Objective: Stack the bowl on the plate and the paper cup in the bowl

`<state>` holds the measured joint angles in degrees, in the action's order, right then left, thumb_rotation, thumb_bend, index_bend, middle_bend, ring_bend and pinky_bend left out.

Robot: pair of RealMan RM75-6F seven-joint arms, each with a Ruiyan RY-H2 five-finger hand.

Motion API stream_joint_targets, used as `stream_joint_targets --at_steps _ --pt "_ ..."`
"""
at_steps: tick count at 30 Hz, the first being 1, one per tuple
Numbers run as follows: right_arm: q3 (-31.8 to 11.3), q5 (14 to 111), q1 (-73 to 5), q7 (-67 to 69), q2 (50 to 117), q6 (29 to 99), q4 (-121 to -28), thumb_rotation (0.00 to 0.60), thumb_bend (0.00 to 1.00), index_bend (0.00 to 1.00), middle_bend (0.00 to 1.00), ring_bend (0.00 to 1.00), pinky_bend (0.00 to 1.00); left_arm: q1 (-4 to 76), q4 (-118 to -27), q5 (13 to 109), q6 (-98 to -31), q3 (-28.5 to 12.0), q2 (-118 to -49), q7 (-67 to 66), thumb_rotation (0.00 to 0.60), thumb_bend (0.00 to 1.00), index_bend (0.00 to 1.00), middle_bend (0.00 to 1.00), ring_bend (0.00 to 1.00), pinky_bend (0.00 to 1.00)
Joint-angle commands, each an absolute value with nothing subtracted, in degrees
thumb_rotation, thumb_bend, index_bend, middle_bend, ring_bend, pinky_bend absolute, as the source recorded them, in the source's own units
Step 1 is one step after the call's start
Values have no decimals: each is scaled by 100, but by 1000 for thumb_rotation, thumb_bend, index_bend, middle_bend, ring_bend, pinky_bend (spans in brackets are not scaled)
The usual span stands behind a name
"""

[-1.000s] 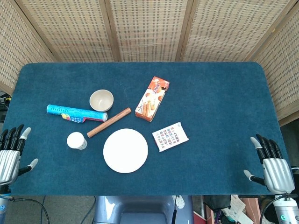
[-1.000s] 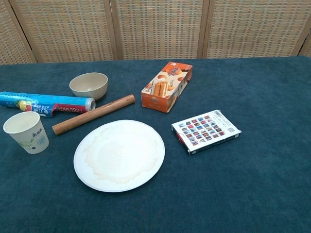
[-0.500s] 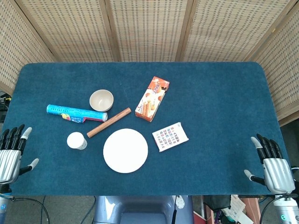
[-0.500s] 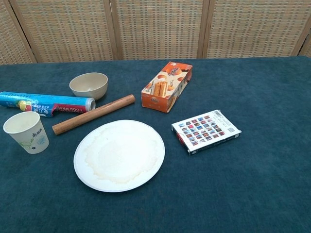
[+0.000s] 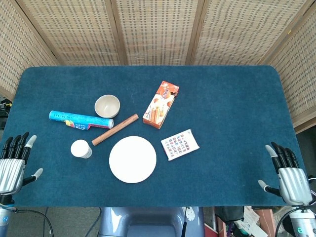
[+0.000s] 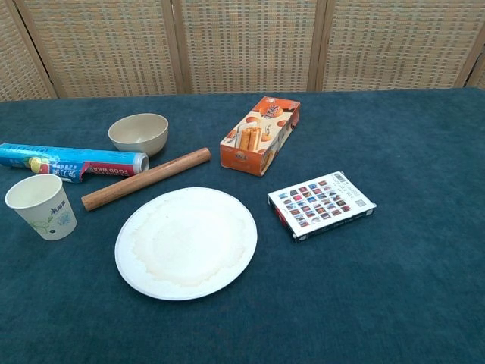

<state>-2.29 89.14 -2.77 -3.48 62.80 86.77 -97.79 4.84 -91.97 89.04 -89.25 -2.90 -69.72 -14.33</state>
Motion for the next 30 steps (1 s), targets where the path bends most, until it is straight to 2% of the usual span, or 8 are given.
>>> stream_joint_targets --at_steps 1,8,13,21,30 --pt "-235 8888 -277 -334 6277 8662 -9777 600 145 0 0 0 0 555 -9224 8919 -8866 -332 -6967 -1410 600 155 64 0 0 0" --pt "-246 8878 -276 -278 6258 8668 -9777 600 146 0 0 0 0 1060 -9476 8772 -8380 -705 -6799 -1475 600 155 132 0 0 0" --pt "-243 8866 -287 -234 6252 8635 -9766 600 146 0 0 0 0 1612 -9504 8353 -7642 -1030 -6810 -1617 600 158 237 0 0 5" --pt "-269 8761 -319 -123 6257 8540 -9707 600 146 0 0 0 0 2457 -9029 7554 -6865 -1492 -7400 -2406 600 207 327 2 0 19" --pt "-316 8564 -365 105 6250 8374 -9583 600 145 0 0 0 0 3184 -8395 6934 -6279 -1700 -8019 -3019 600 259 374 33 0 27"
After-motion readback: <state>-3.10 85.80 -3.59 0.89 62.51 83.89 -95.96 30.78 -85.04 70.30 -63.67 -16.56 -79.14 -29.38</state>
